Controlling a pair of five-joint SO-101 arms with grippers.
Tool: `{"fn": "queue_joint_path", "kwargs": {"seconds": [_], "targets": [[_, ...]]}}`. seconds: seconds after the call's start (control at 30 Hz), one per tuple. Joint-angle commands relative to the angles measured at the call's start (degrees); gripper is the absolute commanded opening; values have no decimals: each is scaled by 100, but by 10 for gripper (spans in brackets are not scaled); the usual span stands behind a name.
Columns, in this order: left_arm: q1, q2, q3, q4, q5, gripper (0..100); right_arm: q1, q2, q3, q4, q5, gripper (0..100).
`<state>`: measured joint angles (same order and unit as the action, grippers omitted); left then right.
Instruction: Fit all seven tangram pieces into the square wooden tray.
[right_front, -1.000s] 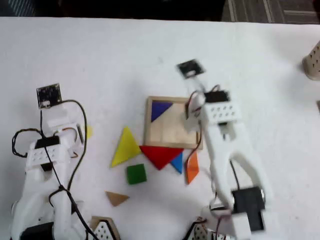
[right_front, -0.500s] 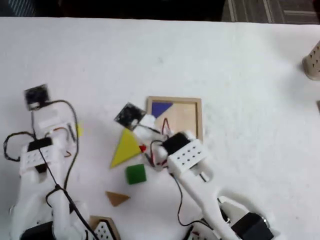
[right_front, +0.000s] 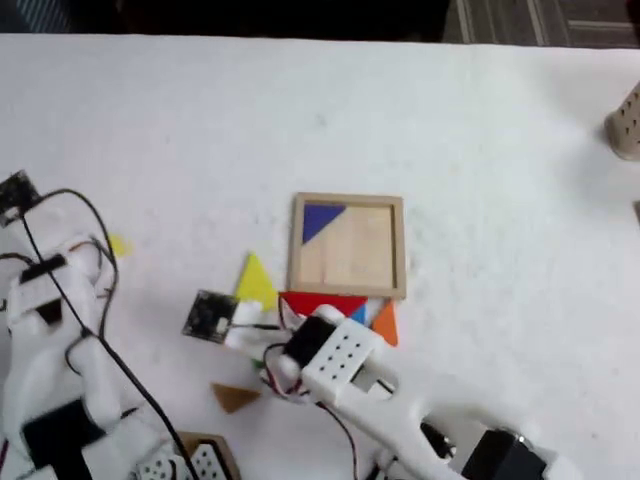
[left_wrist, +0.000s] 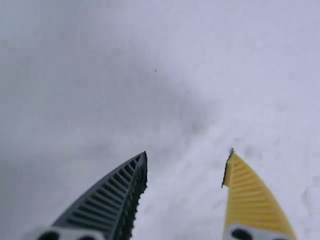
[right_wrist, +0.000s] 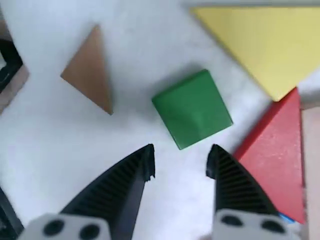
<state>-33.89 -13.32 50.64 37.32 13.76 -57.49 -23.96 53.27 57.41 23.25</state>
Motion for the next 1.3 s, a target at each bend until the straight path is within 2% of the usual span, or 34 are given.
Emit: {"fn": "queue_joint_path", "kwargs": {"seconds": [0.0, 0.07, 0.2, 0.33, 0.47, 0.53, 0.67, 0.83, 1.03, 1.13, 1.27], "targets": [[-75, 321, -659, 334, 97, 267, -4, -242, -18, 48, 70, 213], [-75, 356, -703, 360, 88, 267, 75, -242, -18, 75, 132, 228], [-40, 356, -703, 360, 88, 267, 259, -259, -18, 321, 756, 232], [-40, 356, -703, 352, 88, 267, 268, -716, 193, 523, 607, 231], [-40, 356, -703, 352, 88, 267, 391, -1824, 738, 444, 598, 230], [-40, 356, -703, 352, 88, 267, 664, -2308, 985, 330, 589, 230], [-40, 356, -703, 352, 88, 267, 1719, -2923, 1196, 312, 475, 230], [-40, 374, -703, 352, 88, 267, 2905, -2941, 1196, 312, 149, 231], [-40, 382, -703, 360, 88, 267, 3688, -2580, 1371, 13, 141, 234], [-40, 382, -703, 360, 79, 267, 3811, -2035, 1301, -66, 141, 272], [-40, 391, -703, 360, 79, 268, 3477, -1349, 1240, -75, 141, 329]]}}
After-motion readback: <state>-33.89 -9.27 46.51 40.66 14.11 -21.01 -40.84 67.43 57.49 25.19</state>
